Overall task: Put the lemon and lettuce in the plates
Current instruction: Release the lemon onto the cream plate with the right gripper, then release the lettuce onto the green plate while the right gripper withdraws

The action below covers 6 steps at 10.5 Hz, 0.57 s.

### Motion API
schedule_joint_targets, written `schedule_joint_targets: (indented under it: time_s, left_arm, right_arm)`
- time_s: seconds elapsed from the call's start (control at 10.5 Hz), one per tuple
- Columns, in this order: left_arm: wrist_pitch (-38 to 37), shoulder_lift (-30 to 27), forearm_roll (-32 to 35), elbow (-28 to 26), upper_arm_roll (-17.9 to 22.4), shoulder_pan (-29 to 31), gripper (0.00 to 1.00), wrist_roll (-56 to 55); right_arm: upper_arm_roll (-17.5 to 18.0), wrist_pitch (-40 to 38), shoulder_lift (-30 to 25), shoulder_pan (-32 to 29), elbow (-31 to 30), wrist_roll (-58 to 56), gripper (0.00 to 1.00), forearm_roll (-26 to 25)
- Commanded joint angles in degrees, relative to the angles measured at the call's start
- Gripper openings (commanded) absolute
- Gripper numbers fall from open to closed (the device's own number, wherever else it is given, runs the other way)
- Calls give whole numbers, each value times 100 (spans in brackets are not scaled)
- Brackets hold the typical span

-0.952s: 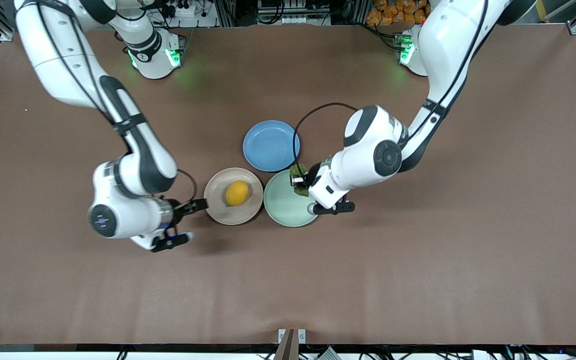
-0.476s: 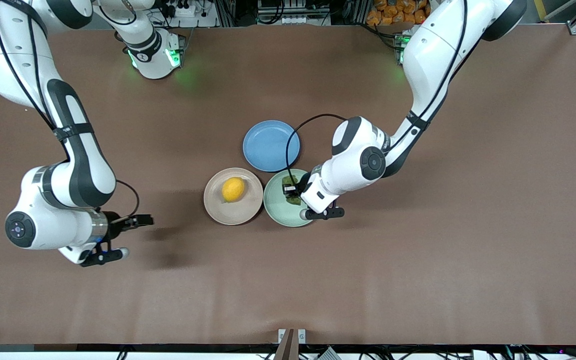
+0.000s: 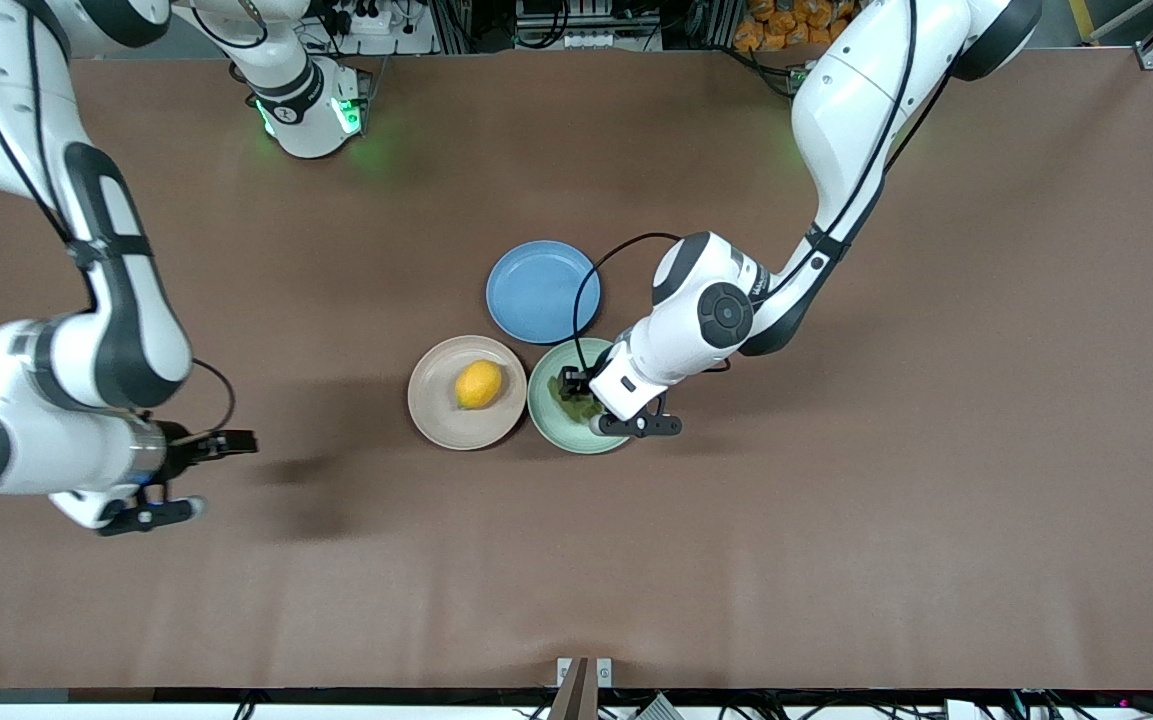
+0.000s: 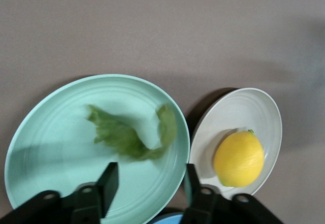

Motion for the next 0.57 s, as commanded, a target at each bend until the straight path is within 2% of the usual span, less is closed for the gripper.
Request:
schedule_joint_targets:
  time_s: [0.0, 0.29, 0.48]
  left_arm:
    - [79, 22, 102, 55, 66, -57, 100, -1]
    - [79, -30, 128, 29, 66, -23, 100, 42]
    - [53, -153, 539, -120, 74, 30, 100, 34]
  right_arm:
    - [31, -480, -577, -231, -117, 67, 100, -105]
    - [39, -902, -1060, -293, -117, 285, 100, -96]
    - [57, -1079, -1341, -301, -126, 480, 100, -70]
